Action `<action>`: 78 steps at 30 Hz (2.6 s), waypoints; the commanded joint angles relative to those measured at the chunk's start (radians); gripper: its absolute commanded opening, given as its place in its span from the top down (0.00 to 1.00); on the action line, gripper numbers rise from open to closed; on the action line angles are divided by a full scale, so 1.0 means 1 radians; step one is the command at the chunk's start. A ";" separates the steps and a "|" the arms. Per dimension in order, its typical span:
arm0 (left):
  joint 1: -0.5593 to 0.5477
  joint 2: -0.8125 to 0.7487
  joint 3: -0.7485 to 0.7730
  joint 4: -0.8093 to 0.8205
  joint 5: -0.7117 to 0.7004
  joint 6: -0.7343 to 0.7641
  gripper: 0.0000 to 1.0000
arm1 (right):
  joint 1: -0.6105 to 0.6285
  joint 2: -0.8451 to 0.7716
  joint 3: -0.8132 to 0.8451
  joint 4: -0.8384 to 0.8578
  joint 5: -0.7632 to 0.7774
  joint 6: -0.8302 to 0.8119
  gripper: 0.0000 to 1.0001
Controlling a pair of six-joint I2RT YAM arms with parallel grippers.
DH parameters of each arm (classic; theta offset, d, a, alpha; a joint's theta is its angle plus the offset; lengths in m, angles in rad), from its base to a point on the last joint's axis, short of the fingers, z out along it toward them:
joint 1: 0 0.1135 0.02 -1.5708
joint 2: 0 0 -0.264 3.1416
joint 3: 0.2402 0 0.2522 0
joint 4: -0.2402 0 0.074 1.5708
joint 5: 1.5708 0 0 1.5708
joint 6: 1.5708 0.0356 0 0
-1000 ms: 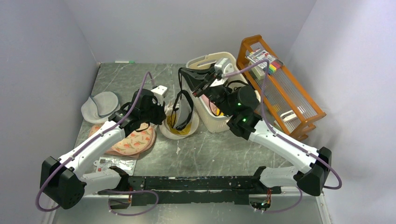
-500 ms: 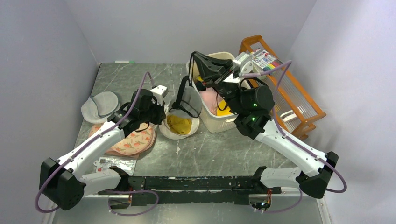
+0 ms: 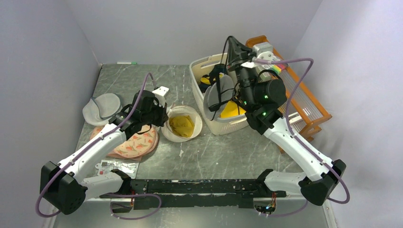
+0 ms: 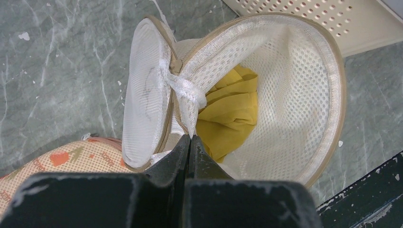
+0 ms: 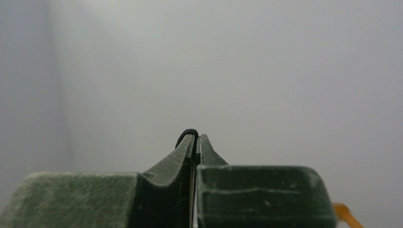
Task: Unzip the laundry bag and remove the bra
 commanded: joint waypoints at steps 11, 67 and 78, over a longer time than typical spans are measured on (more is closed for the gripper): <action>0.032 0.016 0.001 0.031 0.021 0.010 0.93 | -0.257 0.143 -0.192 -0.067 0.084 0.196 1.00; 0.082 0.009 -0.004 0.047 0.071 0.005 0.93 | -0.343 0.188 -0.188 -0.347 -0.714 0.466 0.18; 0.084 -0.017 -0.014 0.052 0.088 0.001 0.93 | -0.128 0.225 -0.201 -0.413 -0.818 0.349 0.25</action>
